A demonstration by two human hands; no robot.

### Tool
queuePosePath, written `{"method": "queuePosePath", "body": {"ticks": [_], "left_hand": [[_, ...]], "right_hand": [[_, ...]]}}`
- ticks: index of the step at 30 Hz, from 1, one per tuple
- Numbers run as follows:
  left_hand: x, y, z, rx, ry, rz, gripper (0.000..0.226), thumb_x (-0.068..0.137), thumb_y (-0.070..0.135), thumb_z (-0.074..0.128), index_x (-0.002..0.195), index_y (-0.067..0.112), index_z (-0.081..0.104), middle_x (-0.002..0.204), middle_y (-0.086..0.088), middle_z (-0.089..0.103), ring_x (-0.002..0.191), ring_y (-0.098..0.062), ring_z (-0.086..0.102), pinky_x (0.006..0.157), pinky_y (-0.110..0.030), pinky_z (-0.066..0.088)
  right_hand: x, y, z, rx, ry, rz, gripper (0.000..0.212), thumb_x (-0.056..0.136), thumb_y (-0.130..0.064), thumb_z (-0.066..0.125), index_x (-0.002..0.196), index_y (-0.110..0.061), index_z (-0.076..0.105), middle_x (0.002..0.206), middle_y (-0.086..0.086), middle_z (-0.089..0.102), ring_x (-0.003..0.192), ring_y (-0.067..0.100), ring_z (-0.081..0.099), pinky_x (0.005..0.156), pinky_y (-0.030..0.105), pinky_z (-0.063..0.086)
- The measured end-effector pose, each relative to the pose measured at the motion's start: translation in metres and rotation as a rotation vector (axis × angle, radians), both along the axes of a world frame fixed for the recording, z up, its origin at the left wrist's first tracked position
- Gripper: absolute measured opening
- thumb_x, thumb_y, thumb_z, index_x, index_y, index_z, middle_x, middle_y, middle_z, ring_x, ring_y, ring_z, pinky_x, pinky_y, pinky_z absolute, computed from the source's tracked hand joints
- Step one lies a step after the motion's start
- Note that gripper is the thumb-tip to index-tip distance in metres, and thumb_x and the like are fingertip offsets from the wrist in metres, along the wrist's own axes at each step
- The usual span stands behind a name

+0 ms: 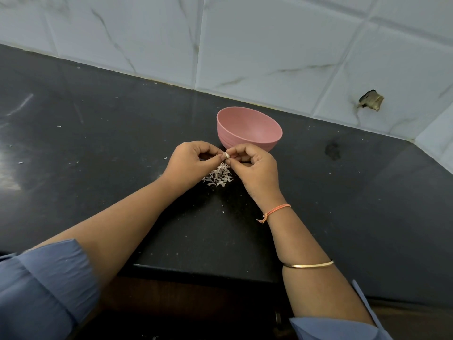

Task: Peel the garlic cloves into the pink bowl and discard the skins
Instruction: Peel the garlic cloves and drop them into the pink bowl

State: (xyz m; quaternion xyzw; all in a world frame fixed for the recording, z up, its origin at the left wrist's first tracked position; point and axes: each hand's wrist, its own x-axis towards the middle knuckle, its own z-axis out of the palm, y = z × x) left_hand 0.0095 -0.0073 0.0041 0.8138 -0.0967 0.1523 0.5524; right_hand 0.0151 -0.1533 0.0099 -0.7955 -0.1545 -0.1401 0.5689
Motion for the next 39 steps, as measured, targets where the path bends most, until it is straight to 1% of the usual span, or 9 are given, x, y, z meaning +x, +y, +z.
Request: {"method": "queuePosePath", "body": {"ticks": [10,19,22,25,28,31,33,36,39], "left_hand": [[-0.002,0.0002,0.0031,-0.012,0.016,-0.039,0.007,0.085,0.018,0.067,0.083,0.025,0.068,0.074,0.013,0.066,0.063,0.006,0.061,0.06,-0.008,0.048],[0.0004,0.0013,0.0001,0.008,0.042,-0.015,0.007,0.085,0.014,0.066,0.083,0.019,0.071,0.072,0.01,0.066,0.062,0.006,0.059,0.061,-0.009,0.049],[0.0003,0.0015,0.0006,0.0,0.058,-0.018,0.008,0.085,0.015,0.066,0.081,0.02,0.07,0.073,0.006,0.068,0.063,0.002,0.06,0.063,-0.014,0.05],[-0.0001,0.0016,0.001,-0.013,0.074,-0.022,0.01,0.085,0.015,0.065,0.079,0.022,0.069,0.078,-0.004,0.071,0.068,-0.008,0.063,0.066,-0.02,0.053],[0.0002,0.0018,0.0021,-0.06,0.108,-0.028,0.008,0.085,0.014,0.065,0.08,0.018,0.07,0.081,-0.012,0.071,0.07,-0.015,0.064,0.069,-0.026,0.054],[0.0,0.0015,0.0028,-0.099,0.153,-0.032,0.005,0.083,0.016,0.068,0.081,0.013,0.071,0.082,-0.015,0.071,0.071,-0.017,0.063,0.073,-0.033,0.055],[0.0002,0.0017,0.0026,-0.095,0.16,-0.029,0.006,0.083,0.017,0.068,0.08,0.012,0.071,0.082,-0.015,0.071,0.071,-0.016,0.063,0.073,-0.032,0.055],[0.0009,0.0021,0.0024,-0.092,0.17,-0.026,0.006,0.083,0.016,0.067,0.078,0.014,0.07,0.08,-0.013,0.071,0.067,-0.01,0.062,0.068,-0.024,0.054],[0.0016,0.0024,0.0023,-0.099,0.181,-0.031,0.007,0.083,0.014,0.067,0.078,0.013,0.071,0.08,-0.015,0.071,0.066,-0.011,0.062,0.07,-0.025,0.053]], "right_hand": [[0.0015,-0.0013,-0.0024,-0.041,-0.056,-0.015,0.011,0.077,0.0,0.071,0.081,-0.01,0.07,0.081,0.004,0.071,0.077,0.016,0.069,0.073,0.033,0.058],[0.0018,-0.0005,-0.0048,-0.077,-0.069,-0.01,0.006,0.077,-0.002,0.072,0.081,-0.004,0.068,0.082,0.007,0.07,0.077,0.016,0.068,0.071,0.028,0.058],[0.0012,-0.0008,-0.0033,-0.032,-0.018,0.03,0.009,0.077,0.001,0.071,0.079,-0.007,0.068,0.08,0.003,0.07,0.074,0.009,0.068,0.07,0.023,0.056],[0.0004,-0.0004,-0.0002,0.068,0.07,0.094,0.018,0.077,0.008,0.068,0.076,-0.01,0.065,0.079,0.001,0.069,0.072,0.004,0.066,0.071,0.02,0.055],[0.0005,0.0002,0.0009,0.124,0.104,0.115,0.01,0.077,0.008,0.068,0.082,0.001,0.065,0.077,0.002,0.067,0.069,0.001,0.065,0.069,0.018,0.055],[0.0008,0.0005,0.0002,0.144,0.123,0.123,0.008,0.078,0.005,0.068,0.083,-0.001,0.065,0.076,0.003,0.067,0.068,0.002,0.064,0.07,0.019,0.055],[0.0007,0.0008,-0.0003,0.139,0.13,0.134,0.011,0.079,0.005,0.068,0.08,-0.006,0.065,0.076,0.003,0.067,0.069,0.002,0.064,0.071,0.02,0.055],[0.0011,0.0009,-0.001,0.131,0.129,0.145,0.014,0.079,0.005,0.068,0.078,-0.009,0.065,0.076,0.002,0.067,0.069,0.003,0.064,0.071,0.021,0.055],[0.0009,0.0012,-0.001,0.141,0.134,0.151,0.014,0.078,0.007,0.068,0.08,-0.007,0.066,0.077,0.003,0.067,0.068,0.002,0.064,0.07,0.02,0.055]]}}
